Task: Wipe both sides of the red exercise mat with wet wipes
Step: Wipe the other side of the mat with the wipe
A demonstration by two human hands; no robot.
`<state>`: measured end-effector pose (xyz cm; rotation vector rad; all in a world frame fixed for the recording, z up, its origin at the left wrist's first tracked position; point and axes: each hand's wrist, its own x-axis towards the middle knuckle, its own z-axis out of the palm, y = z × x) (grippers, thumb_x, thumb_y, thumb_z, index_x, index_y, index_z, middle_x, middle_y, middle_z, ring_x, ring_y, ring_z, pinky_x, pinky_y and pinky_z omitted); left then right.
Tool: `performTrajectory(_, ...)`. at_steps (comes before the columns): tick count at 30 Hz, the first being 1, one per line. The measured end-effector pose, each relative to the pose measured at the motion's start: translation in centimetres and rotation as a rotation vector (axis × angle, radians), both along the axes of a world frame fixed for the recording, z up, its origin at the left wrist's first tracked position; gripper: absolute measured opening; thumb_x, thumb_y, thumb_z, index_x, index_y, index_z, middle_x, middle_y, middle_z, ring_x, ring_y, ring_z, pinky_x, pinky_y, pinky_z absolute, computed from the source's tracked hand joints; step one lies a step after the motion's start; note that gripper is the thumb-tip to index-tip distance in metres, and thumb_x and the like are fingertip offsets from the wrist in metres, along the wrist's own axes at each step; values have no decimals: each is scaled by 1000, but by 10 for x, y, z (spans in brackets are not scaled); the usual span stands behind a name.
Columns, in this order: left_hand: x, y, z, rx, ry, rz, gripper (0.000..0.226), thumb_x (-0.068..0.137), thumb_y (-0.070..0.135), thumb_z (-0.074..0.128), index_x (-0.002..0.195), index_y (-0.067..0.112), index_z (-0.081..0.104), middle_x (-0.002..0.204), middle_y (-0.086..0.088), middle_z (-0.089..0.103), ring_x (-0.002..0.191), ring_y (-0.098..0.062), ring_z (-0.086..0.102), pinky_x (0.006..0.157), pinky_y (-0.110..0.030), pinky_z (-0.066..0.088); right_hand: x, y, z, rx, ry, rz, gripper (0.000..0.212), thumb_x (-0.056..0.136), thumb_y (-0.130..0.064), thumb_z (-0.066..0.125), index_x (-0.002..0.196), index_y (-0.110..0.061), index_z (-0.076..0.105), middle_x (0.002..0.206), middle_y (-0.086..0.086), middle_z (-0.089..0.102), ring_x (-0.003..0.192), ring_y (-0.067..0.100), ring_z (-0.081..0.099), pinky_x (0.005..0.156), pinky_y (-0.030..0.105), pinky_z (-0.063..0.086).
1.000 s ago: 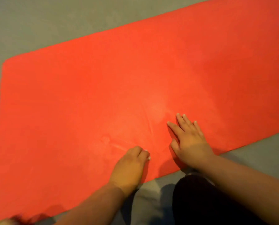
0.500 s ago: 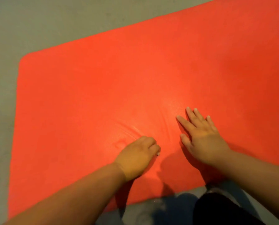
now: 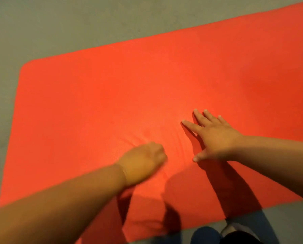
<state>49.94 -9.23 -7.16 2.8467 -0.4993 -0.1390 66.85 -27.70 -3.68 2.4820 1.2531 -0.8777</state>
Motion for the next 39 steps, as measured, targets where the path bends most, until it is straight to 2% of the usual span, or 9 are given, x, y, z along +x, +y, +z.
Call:
performTrajectory(6, 51, 102, 3, -53, 17, 1103, 15, 93, 10, 57, 98, 1, 67, 105, -23, 59, 101, -40, 55, 84, -41, 39, 33, 40, 10, -58, -16, 5, 127, 59, -65, 75, 147, -39, -13, 157, 7, -18, 145, 34, -9, 115, 54, 9)
performTrajectory(8, 43, 56, -1, -132, -22, 985, 10, 86, 6, 59, 88, 5, 68, 95, -19, 61, 91, -38, 58, 79, -41, 44, 43, 52, 8, -100, -24, 13, 130, 59, -60, 78, 147, -40, -16, 156, 8, -22, 145, 34, -11, 114, 55, 8)
performTrajectory(12, 12, -10, -3, -190, 50, 136, 8, 78, 15, 61, 83, 18, 67, 84, -1, 62, 76, -22, 62, 63, -30, 52, 54, 53, 4, -95, 15, -33, 134, 56, -58, 81, 145, -41, -18, 155, 5, -26, 144, 33, -14, 114, 55, 7)
performTrajectory(14, 31, 17, -4, -143, 20, -1, 15, 87, 23, 53, 86, 20, 67, 87, 1, 63, 79, -21, 62, 63, -28, 52, 54, 50, 1, -52, 26, -44, 133, 57, -58, 80, 146, -41, -17, 155, 5, -25, 145, 31, -14, 114, 54, 6)
performTrajectory(21, 111, 100, -6, -143, -78, 946, 14, 90, 12, 59, 93, 5, 71, 97, -17, 60, 95, -37, 57, 79, -38, 42, 69, 54, 5, 199, 127, -227, 109, 75, -46, 73, 147, -44, -8, 158, 1, -16, 146, 22, -12, 113, 60, 3)
performTrajectory(28, 48, 18, -1, -340, 128, -103, 13, 90, 17, 56, 87, 15, 69, 86, -4, 61, 80, -25, 59, 70, -32, 47, 72, 55, -10, 75, 85, -140, 132, 47, -75, 72, 144, -47, -12, 156, 4, -25, 143, 27, -21, 112, 60, -3)
performTrajectory(30, 84, 48, -4, -251, 57, -26, 12, 88, 17, 58, 89, 15, 70, 89, -5, 62, 84, -27, 60, 73, -33, 47, 70, 55, -11, 68, 87, -132, 129, 49, -77, 70, 144, -48, -12, 155, 4, -27, 142, 28, -23, 112, 59, -5)
performTrajectory(35, 159, 116, -3, -143, -93, 735, 13, 87, 9, 62, 93, 6, 73, 95, -16, 62, 94, -35, 58, 79, -34, 39, 77, 53, -13, 93, 63, -144, 118, 57, -77, 65, 142, -52, -12, 154, -1, -29, 141, 24, -26, 113, 58, -7)
performTrajectory(39, 103, 42, -1, -215, 2, 308, 16, 88, 11, 53, 87, 9, 69, 89, -12, 61, 84, -33, 59, 71, -37, 48, 81, 62, -12, 93, 23, -167, 116, 59, -75, 66, 143, -52, -11, 154, -1, -28, 142, 26, -24, 113, 57, -5)
